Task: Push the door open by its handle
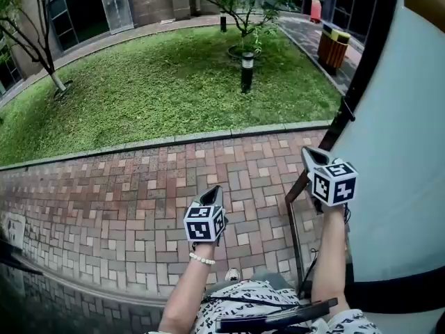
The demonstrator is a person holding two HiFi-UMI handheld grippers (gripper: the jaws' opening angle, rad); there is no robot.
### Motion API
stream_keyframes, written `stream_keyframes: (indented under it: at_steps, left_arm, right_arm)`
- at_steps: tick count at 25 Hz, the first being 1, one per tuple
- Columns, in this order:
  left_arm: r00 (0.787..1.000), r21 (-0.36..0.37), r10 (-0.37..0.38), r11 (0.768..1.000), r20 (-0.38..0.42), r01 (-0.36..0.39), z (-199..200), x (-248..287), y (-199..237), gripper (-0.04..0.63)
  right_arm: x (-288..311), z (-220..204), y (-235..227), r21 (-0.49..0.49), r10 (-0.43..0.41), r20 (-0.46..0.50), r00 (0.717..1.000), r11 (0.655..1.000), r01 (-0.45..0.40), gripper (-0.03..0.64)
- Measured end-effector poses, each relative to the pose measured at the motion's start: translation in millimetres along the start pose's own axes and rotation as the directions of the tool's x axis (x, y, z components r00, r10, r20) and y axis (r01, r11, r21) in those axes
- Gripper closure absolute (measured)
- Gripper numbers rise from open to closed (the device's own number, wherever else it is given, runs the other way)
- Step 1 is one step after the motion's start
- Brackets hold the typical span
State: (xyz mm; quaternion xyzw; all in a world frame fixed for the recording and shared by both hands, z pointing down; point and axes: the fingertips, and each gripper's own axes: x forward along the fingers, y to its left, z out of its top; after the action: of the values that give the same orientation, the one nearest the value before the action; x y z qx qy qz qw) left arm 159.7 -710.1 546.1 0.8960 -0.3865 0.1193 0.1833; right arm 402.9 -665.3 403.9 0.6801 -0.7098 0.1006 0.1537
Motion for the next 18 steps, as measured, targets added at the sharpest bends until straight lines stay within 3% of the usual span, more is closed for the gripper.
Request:
stream_keyframes:
  at_steps: [9,18]
  left_arm:
    - [0.998,-0.002,-0.023,1.000,0.060,0.023,-15,-51,-49,0.601]
    - [0.997,0.001,0.028,1.000,0.073,-0.028,-103,-178,-165,0.601]
  right_arm:
    - [-54,-67,70,0.041,0.142,-0.014,0.990,0.989,-0.142,0.617]
    - [-217,-162,125,0.001,0.233,-0.054,0.971,0.972,-0.234,0.617]
